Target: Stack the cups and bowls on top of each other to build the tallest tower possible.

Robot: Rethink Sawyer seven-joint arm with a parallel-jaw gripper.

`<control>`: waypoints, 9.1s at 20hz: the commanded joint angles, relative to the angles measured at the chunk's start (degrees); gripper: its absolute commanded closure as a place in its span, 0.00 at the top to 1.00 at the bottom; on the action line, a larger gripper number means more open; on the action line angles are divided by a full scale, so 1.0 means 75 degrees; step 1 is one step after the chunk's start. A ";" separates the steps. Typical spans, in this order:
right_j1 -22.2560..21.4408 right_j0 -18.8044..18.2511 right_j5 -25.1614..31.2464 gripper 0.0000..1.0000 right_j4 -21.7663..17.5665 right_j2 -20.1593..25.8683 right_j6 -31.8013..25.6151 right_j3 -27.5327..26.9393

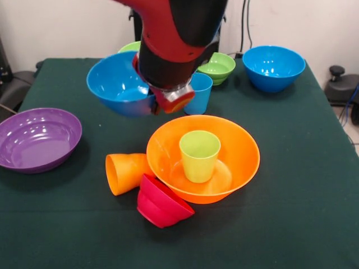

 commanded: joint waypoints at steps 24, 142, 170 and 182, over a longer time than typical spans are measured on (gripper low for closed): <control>0.2018 0.0071 0.1688 0.00 0.1593 -0.0610 0.3061 -0.4247; 0.2843 0.1018 0.0866 0.00 0.3248 -0.1867 0.4685 -0.2536; 0.2975 0.0948 0.0570 0.00 0.3350 -0.1897 0.4821 -0.2719; 0.2951 0.0949 0.0578 0.00 0.3359 -0.1867 0.4808 -0.2653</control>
